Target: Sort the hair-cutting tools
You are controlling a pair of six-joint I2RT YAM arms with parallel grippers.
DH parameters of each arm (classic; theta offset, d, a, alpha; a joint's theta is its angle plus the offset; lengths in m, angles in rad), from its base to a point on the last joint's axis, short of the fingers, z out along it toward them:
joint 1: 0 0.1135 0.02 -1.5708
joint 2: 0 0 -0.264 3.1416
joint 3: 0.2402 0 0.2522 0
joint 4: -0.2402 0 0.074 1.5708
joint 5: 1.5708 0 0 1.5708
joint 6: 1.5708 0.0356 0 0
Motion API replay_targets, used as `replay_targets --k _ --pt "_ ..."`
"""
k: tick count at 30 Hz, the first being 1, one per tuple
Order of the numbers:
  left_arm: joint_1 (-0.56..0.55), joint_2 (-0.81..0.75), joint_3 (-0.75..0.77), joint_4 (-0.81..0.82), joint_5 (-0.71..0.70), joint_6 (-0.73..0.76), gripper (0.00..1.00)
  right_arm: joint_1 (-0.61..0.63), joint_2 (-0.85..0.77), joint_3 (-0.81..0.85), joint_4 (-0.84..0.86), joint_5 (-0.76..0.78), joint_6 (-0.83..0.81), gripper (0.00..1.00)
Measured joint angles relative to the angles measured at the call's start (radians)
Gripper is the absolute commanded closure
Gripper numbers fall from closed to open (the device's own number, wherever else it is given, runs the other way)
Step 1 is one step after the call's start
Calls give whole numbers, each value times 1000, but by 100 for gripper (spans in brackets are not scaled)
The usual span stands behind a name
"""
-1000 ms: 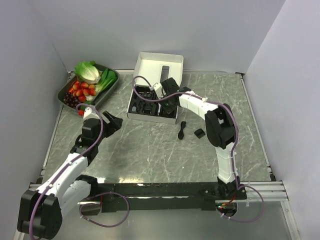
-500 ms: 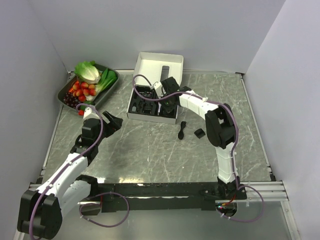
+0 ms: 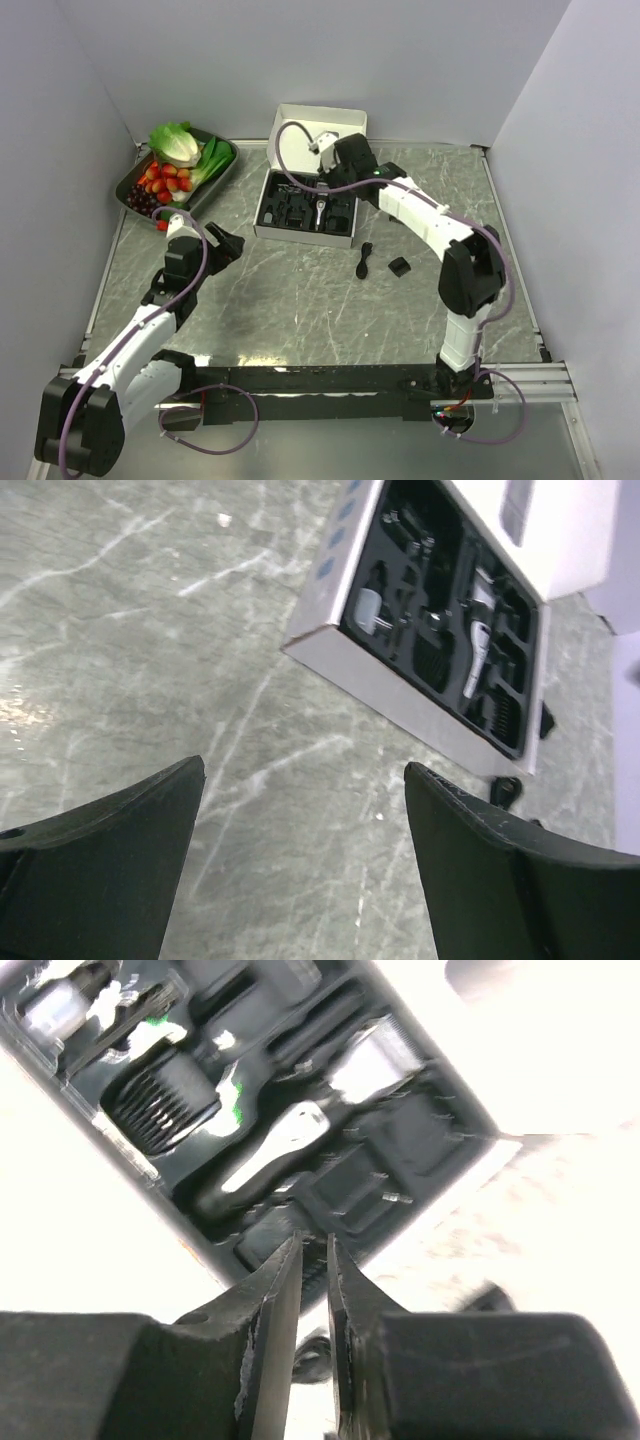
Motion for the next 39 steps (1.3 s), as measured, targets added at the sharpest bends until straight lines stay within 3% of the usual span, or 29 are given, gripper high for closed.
replay_targets --k 1,3,4,7,13,18,23,30,39 --pt "0 11 2 0 -11 3 15 0 -19 -8 13 28 11 81" --pt "0 48 19 -6 -28 7 24 2 -66 -37 59 119 63 97" --pt "0 76 32 -8 -37 8 41 2 -83 -48 73 158 90 100" --pt "0 171 97 -12 -59 11 74 -14 -101 -58 83 239 171 100" --pt "0 419 356 -47 -106 16 99 -56 -111 -114 87 315 306 100" --pt "0 637 596 -75 -145 37 99 -134 -140 -303 129 290 418 100" --pt "1 860 790 -117 -158 64 99 -231 -138 -387 155 186 509 100" --pt "6 1075 906 -170 -154 86 99 -259 -106 -372 241 17 553 100" --pt "20 1141 949 -181 -89 104 99 -253 24 -343 269 -80 601 100"
